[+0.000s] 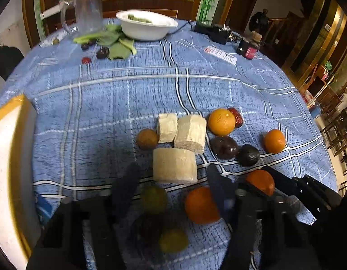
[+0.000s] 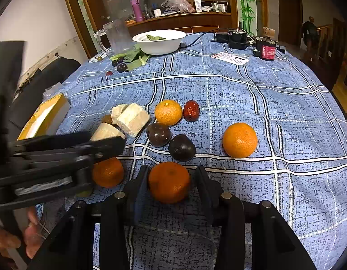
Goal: Organize fruits
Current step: 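Grasp an orange with the right tool while the left tool grasps a cream cube, then carry the orange and cream cube over the white tray and open both tools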
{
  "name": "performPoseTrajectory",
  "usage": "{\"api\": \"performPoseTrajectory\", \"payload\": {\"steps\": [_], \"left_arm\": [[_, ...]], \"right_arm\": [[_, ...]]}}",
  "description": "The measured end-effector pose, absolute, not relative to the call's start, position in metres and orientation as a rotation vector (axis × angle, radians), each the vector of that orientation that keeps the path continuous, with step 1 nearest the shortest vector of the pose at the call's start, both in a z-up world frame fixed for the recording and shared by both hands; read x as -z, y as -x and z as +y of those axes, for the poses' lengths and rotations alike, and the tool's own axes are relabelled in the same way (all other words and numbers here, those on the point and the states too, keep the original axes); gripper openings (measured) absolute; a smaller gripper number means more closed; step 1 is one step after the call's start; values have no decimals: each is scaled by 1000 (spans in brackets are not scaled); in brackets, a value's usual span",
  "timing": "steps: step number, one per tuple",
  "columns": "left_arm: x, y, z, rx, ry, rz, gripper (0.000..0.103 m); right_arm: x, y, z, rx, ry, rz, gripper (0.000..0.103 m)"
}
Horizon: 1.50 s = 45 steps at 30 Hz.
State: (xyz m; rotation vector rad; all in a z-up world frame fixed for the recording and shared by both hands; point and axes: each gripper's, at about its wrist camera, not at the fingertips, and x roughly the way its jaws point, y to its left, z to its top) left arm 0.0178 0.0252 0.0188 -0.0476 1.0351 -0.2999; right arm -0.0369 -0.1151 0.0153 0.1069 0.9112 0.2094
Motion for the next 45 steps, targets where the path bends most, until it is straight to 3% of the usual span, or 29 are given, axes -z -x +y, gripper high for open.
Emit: {"api": "performPoseTrajectory", "payload": {"steps": [2, 10, 20, 33, 38, 45], "left_arm": [[-19, -17, 25, 276, 39, 1029, 36], [-46, 10, 57, 266, 146, 961, 36], [-88, 49, 165, 67, 262, 835, 37], [-43, 87, 287, -206, 333, 873, 37], [-35, 86, 305, -209, 336, 871, 44], [-34, 72, 312, -185, 253, 872, 44]], "right_arm": [[-15, 37, -114, -219, -105, 908, 39], [-18, 39, -116, -229, -132, 894, 38], [-66, 62, -79, -349, -159, 839, 38], [-76, 79, 112, -681, 10, 865, 39], [-56, 78, 151, -673, 94, 906, 39], [-43, 80, 177, -655, 178, 914, 40]]}}
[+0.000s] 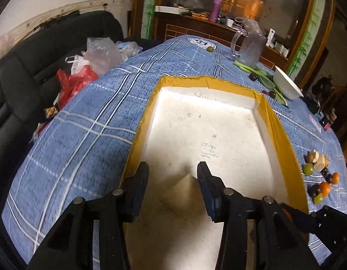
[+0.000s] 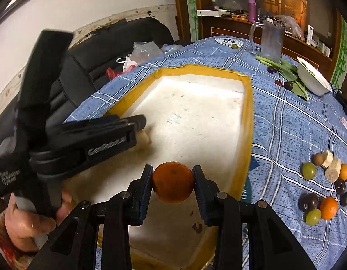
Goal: Organize fruits
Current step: 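Carry the orange and cream cube over the white tray and open both tools, then grasp an orange with the left tool while the right tool grasps another orange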
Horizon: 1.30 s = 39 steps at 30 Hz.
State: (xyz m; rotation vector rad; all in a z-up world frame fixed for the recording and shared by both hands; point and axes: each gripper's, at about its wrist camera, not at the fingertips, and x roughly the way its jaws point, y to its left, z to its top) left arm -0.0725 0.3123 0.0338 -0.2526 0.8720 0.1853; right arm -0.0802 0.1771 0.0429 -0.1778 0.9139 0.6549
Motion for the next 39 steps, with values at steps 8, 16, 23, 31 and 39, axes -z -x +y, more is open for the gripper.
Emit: {"api": "performPoseTrajectory", "payload": {"steps": [8, 16, 23, 31, 39], "left_arm": [[-35, 58, 321, -160, 224, 875, 44], [-80, 93, 299, -151, 264, 793, 69], [-120, 115, 237, -27, 247, 709, 84], [-103, 101, 148, 136, 184, 790, 84], [-76, 89, 94, 225, 110, 860, 84]], "right_arm": [[-50, 89, 171, -662, 145, 904, 58], [-77, 95, 123, -625, 12, 848, 59], [-79, 113, 25, -476, -74, 813, 60], [-62, 114, -106, -205, -168, 849, 60], [-54, 99, -138, -186, -190, 858, 60]]}}
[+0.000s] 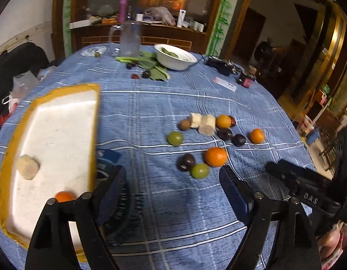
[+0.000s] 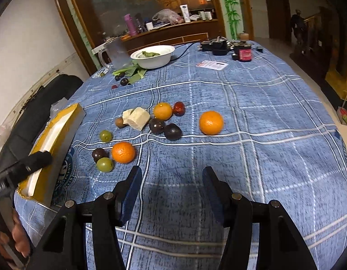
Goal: Organize fruits
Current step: 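Grasp an orange with the left tool while the right tool grasps another orange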
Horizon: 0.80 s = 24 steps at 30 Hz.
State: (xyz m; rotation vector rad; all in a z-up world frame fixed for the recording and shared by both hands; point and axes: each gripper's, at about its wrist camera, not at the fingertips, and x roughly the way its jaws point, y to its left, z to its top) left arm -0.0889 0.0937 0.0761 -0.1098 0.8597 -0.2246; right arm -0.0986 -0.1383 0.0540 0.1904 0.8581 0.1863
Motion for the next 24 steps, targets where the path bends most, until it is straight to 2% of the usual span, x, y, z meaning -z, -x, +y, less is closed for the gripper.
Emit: {"api": "performPoseTrajectory", "payload": {"steps": [5, 7, 9, 11, 21, 22, 24], "left_arm": [[-71, 78, 69, 274, 79, 869, 83], [-70, 74, 55, 301, 41, 858, 78], [-67, 71, 38, 327, -21, 845, 67], [-59, 64, 21, 340, -86, 851, 63], [-24, 30, -9, 342, -172, 938, 62], [-21, 31, -12, 336, -189, 933, 59], [-19, 33, -16, 319, -223, 924, 35]], "right_arm": [[-51, 65, -151, -126, -189, 846, 60], [-49, 51, -160, -98, -188, 851, 60], [-46, 35, -167, -65, -181, 860, 60], [-42, 25, -171, -50, -177, 868, 60], [-17, 4, -179, -41, -188, 903, 59], [-17, 4, -179, -42, -187, 903, 59], [-16, 4, -179, -46, -189, 900, 58]]}}
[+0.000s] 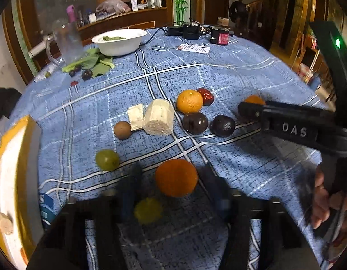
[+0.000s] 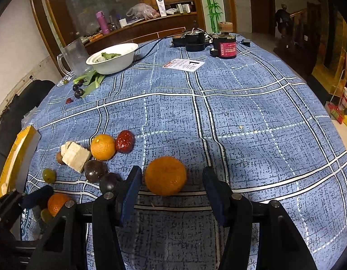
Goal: Organize fruits
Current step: 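Grasp an orange with the left tool while the right tool grasps another orange, then lower both oranges into the white tray and open both tools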
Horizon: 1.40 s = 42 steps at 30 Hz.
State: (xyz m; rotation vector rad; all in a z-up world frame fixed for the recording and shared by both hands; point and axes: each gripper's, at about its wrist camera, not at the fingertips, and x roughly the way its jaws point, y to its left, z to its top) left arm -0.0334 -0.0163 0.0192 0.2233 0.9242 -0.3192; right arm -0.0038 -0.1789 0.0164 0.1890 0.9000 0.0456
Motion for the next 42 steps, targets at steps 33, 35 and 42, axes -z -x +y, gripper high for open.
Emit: {"api": "performPoseTrajectory", "payload": {"steps": [33, 35, 42], "left_arm": [[-62, 116, 291, -255, 284, 818, 35], [-57, 116, 299, -262, 297, 821, 35], [-47, 121, 316, -219, 357, 820, 55]], "right_arm": [[-90, 54, 92, -621, -2, 843, 38], [-86, 53, 123, -646, 59, 856, 38], [-56, 35, 195, -652, 208, 903, 39]]}}
